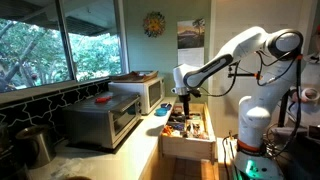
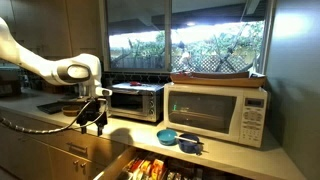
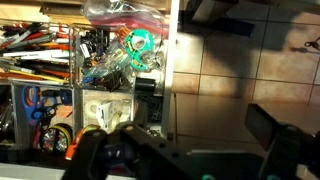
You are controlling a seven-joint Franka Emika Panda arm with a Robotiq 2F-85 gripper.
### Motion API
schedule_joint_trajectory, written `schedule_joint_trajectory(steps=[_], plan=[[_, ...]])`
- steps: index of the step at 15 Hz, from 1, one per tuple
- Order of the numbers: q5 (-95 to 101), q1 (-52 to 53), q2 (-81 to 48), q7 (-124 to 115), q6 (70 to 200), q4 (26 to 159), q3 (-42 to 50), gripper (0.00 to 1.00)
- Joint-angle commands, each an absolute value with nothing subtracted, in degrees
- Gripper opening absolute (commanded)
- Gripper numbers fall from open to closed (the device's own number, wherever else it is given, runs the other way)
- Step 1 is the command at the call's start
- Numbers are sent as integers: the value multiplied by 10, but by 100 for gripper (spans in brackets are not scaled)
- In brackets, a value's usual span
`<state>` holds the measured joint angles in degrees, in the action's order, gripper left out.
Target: Remove the scissors from the toaster oven top and put it in the wooden bowl
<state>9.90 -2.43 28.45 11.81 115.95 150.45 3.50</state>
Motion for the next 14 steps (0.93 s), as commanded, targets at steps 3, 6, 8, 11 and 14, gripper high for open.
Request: schedule_joint_trajectory(steps=[3, 6, 8, 11, 14], plan=[[103, -21, 286, 96, 1207, 1490, 29, 100], [98, -17, 274, 62, 1294, 1447, 13, 100], [99, -18, 267, 26, 1351, 1422, -4, 100], [106, -32, 256, -45, 1426, 1386, -33, 100], [91, -14, 266, -9, 1401, 1383, -25, 100]])
